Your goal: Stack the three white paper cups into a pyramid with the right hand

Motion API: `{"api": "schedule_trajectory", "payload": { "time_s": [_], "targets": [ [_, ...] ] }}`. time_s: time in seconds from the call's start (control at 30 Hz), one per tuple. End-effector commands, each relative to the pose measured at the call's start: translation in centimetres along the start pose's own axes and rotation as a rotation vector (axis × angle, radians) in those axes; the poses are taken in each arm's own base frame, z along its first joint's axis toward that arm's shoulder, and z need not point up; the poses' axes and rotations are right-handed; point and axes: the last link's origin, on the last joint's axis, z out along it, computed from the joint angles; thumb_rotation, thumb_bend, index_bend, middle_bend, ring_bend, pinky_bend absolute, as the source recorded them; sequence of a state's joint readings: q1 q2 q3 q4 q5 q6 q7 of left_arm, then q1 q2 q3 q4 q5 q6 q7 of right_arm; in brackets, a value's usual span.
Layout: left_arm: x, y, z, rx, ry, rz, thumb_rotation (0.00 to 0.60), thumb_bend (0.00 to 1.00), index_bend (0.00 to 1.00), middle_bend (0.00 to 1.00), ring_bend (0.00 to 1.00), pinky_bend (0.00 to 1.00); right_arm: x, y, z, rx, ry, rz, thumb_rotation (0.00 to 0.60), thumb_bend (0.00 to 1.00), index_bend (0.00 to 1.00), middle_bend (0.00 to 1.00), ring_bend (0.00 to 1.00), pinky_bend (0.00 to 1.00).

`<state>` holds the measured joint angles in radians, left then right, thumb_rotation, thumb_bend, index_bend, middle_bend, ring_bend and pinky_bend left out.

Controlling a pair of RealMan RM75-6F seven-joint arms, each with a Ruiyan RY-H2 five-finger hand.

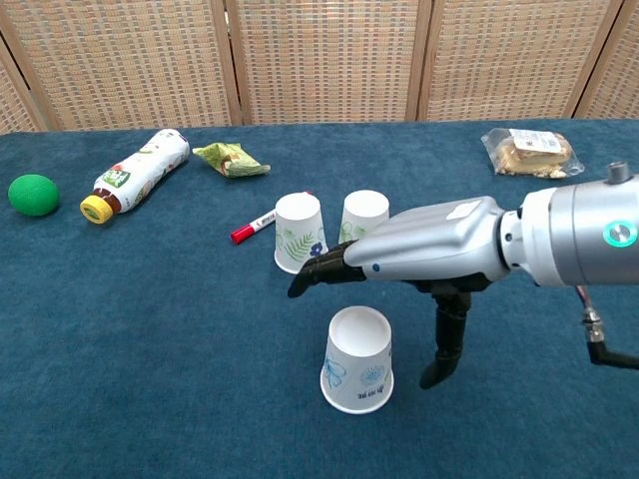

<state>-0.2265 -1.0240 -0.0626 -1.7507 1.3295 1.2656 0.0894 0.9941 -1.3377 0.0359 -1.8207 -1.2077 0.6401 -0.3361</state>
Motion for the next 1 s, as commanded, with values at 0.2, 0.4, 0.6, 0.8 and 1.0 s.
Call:
{"api": "schedule_trajectory", "payload": {
  "time_s": [0.2, 0.4, 0.6, 0.8, 1.0],
  "targets": [
    [0.0, 0.0, 0.0, 0.003, 0.000, -0.002, 0.600, 0.00, 0.00, 0.00, 0.00, 0.00, -1.6, -1.1, 1.4, 0.031, 0.009, -0.033, 0.600, 0.00, 0.28, 0.25, 0.20, 0.33],
    [0.1, -0.1, -0.1, 0.005, 0.001, -0.003, 0.600, 0.00, 0.00, 0.00, 0.00, 0.00, -2.2, -0.4, 2.3, 0.003, 0.069, -0.065, 0.600, 0.25, 0.49, 0.45, 0.42, 0.64],
    [0.0, -0.2, 0.0, 0.006, -0.004, -0.003, 0.600, 0.00, 0.00, 0.00, 0.00, 0.00, -1.8, 0.0, 1.9, 0.002, 0.096, -0.053, 0.600, 0.39, 0.52, 0.51, 0.49, 0.71],
    [0.0, -0.2, 0.0, 0.006, -0.005, -0.006, 0.600, 0.00, 0.00, 0.00, 0.00, 0.00, 2.5, 0.2, 1.5, -0.005, 0.219, -0.030, 0.600, 0.39, 0.50, 0.52, 0.49, 0.71],
    [0.1, -0.3, 0.2, 0.011, -0.011, -0.014, 0.600, 0.00, 0.00, 0.00, 0.00, 0.00, 9.3, 1.3, 2.3, -0.076, 0.348, 0.020, 0.600, 0.39, 0.50, 0.52, 0.49, 0.71]
  ]
}}
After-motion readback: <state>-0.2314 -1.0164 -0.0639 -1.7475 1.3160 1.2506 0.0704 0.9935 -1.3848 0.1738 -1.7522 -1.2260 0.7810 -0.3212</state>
